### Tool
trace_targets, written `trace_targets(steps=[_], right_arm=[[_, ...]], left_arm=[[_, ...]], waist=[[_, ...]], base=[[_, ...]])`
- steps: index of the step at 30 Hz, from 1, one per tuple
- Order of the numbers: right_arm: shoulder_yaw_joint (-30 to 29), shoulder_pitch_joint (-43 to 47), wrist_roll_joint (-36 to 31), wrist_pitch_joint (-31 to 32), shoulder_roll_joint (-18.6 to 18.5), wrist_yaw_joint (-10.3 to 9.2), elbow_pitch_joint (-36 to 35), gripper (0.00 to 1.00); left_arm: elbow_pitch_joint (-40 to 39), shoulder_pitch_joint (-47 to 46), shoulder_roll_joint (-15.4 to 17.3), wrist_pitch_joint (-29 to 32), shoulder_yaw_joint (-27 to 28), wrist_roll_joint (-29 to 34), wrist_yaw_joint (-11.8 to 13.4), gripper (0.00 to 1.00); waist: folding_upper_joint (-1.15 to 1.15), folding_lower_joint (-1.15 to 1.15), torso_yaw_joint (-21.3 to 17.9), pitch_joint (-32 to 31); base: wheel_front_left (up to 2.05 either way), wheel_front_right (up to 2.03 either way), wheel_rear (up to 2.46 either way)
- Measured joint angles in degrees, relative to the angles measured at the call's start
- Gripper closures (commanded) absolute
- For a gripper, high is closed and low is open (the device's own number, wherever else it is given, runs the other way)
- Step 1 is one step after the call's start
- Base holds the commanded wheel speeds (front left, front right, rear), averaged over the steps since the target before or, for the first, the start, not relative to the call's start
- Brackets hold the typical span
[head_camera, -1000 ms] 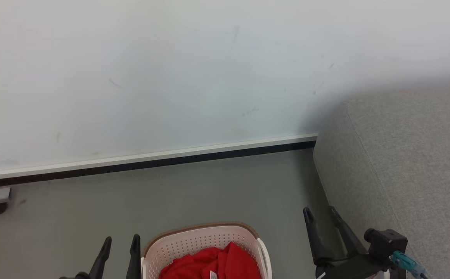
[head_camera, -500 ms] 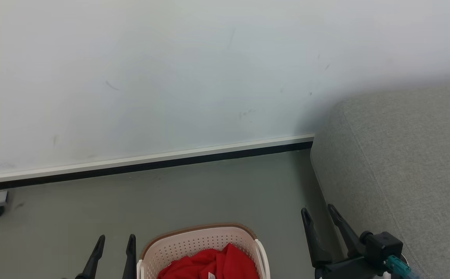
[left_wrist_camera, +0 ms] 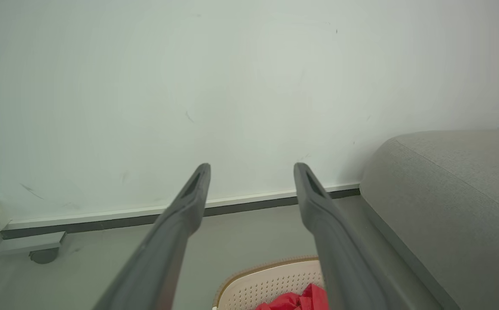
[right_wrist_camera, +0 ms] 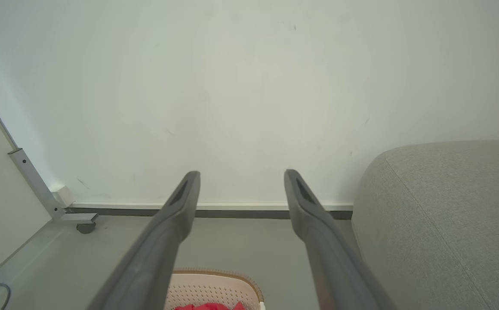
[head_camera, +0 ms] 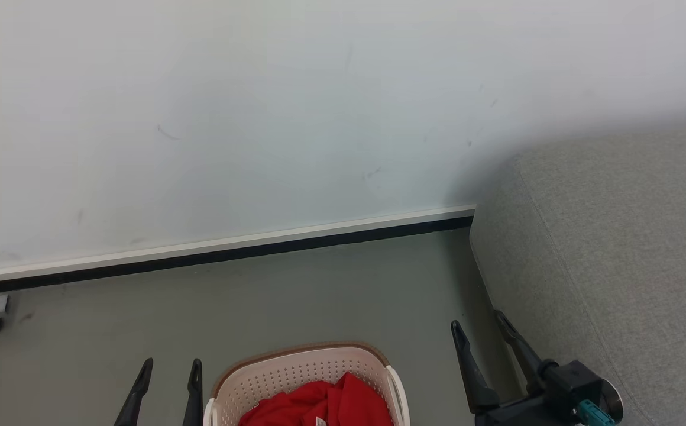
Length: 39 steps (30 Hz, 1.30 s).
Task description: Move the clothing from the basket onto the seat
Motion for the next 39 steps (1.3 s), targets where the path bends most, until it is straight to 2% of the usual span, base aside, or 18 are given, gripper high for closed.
trace_targets(steps=[10, 26, 39], right_arm=[[0.1, 0.5, -4.3, -1.3, 0.3, 0.00, -0.6, 0.00], [-0.6, 0.7, -4.4, -1.4, 1.0, 0.00, -0.8, 0.00], [-0.5, 0.7, -4.4, -1.4, 0.8, 0.00, -1.4, 0.00]], left_arm=[[-0.5, 0.1, -0.4, -0.8, 0.6, 4.7, -0.1, 0.00], [-0.9, 0.9, -0.9, -0.8, 1.8, 5.1, -0.5, 0.00], [-0.5, 1.3, -1.3, -0.8, 0.5, 5.5, -1.1, 0.00]], waist=[[0.00, 0.00, 0.1, 0.0], [0.00, 0.00, -0.3, 0.6], [0.00, 0.00, -0.7, 1.0]], base=[[0.00, 0.00, 0.00], [0.00, 0.00, 0.00], [0.00, 0.00, 0.00]])
